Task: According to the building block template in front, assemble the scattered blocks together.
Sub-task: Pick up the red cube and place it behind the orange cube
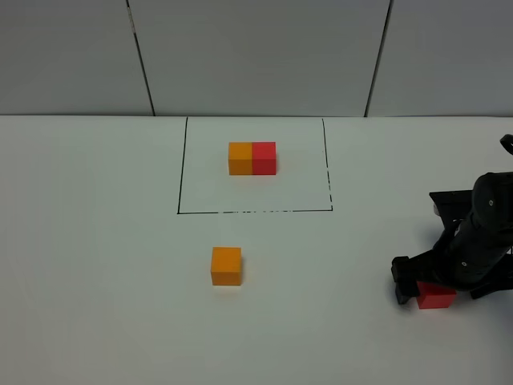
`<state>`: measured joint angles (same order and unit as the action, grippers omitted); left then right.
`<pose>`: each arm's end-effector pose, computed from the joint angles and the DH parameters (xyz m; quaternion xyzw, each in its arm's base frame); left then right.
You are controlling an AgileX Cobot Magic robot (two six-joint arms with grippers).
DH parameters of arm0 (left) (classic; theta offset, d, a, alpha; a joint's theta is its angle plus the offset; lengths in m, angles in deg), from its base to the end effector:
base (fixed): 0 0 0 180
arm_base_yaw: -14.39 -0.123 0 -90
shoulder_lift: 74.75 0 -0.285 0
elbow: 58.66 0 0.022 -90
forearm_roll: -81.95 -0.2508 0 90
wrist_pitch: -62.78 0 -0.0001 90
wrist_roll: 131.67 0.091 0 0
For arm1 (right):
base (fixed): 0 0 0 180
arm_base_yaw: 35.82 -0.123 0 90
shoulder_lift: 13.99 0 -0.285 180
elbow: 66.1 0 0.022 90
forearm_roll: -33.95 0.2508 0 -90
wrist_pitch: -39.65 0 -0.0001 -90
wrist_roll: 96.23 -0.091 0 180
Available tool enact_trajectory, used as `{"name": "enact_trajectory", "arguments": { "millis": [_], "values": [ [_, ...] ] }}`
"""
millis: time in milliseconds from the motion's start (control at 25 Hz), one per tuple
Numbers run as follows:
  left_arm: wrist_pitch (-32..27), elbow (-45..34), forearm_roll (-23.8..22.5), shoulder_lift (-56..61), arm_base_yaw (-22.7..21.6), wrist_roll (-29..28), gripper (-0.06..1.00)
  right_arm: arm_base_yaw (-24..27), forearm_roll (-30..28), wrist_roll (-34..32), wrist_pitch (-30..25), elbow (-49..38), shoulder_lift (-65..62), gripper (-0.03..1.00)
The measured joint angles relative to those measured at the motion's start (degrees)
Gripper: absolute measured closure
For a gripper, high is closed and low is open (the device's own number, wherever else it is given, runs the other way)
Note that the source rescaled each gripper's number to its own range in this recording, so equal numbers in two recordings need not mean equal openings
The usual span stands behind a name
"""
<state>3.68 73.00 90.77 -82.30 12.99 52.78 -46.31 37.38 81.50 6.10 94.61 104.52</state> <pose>-0.0050 -0.0121 0.2815 0.0245 0.8405 -0.0494 0.5390 0.3283 0.0639 0.1125 -0.0479 0.9958 0.0266 0.0729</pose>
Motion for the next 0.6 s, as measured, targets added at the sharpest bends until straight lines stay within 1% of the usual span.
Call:
{"name": "enact_trajectory", "arguments": {
  "millis": [240, 320, 360, 440, 480, 600],
  "values": [
    [0.0, 0.0, 0.0, 0.0, 0.0, 0.0, 0.36, -0.1, -0.3, -0.1, -0.5, 0.4, 0.7, -0.02],
    [0.0, 0.0, 0.0, 0.0, 0.0, 0.0, 0.36, -0.1, -0.3, -0.1, -0.6, 0.4, 0.8, 0.04],
    [0.0, 0.0, 0.0, 0.0, 0.0, 0.1, 0.36, -0.1, -0.3, -0.1, -0.8, 0.5, 0.9, 0.1],
    [0.0, 0.0, 0.0, 0.0, 0.0, 0.1, 0.36, 0.0, -1.2, 0.1, -1.4, 0.6, 1.0, 0.29],
    [0.0, 0.0, 0.0, 0.0, 0.0, 0.1, 0.36, 0.1, -1.5, 0.1, -2.0, 0.7, 1.1, 0.43],
    [0.0, 0.0, 0.0, 0.0, 0.0, 0.1, 0.36, 0.1, -1.0, 0.9, -3.5, 0.9, 1.2, 0.97]
  ]
}}
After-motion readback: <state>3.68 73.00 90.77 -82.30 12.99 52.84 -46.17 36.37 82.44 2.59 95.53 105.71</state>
